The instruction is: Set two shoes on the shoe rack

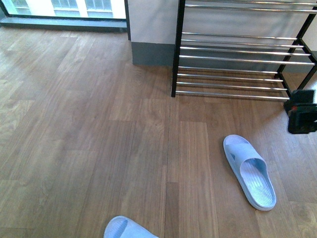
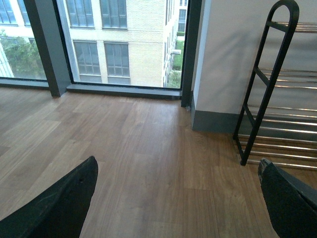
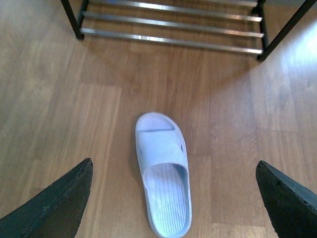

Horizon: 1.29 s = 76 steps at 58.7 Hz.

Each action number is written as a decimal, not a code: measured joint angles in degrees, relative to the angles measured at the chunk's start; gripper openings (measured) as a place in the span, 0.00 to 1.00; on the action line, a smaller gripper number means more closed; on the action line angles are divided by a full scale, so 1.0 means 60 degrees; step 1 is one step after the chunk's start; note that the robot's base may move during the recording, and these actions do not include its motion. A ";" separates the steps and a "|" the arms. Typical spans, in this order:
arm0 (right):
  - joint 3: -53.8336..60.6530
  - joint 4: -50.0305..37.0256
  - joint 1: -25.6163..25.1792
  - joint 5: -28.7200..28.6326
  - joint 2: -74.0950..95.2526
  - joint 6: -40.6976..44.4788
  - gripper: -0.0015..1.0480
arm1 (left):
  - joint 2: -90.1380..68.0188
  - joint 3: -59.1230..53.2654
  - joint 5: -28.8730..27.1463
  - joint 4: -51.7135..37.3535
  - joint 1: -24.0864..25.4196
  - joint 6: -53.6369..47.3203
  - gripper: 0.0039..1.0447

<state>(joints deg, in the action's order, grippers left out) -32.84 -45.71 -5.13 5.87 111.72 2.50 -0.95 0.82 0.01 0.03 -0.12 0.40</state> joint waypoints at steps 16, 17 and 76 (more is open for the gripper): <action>-0.2991 0.0011 -0.0510 -0.0040 0.4452 0.0342 0.91 | 0.0000 0.0000 0.0000 0.0000 0.0000 0.0000 0.91; -0.3264 0.0011 -0.0583 0.0007 0.4827 0.0408 0.91 | 0.0000 0.0000 0.0000 -0.0004 0.0000 0.0000 0.91; -0.7745 0.0612 -0.1599 -0.0175 0.9464 0.1621 0.82 | 0.0000 0.0000 0.0000 0.0000 0.0000 0.0000 0.91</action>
<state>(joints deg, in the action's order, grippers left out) -79.31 -42.04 -14.72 4.82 168.51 12.23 -0.95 0.82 0.01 0.03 -0.12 0.40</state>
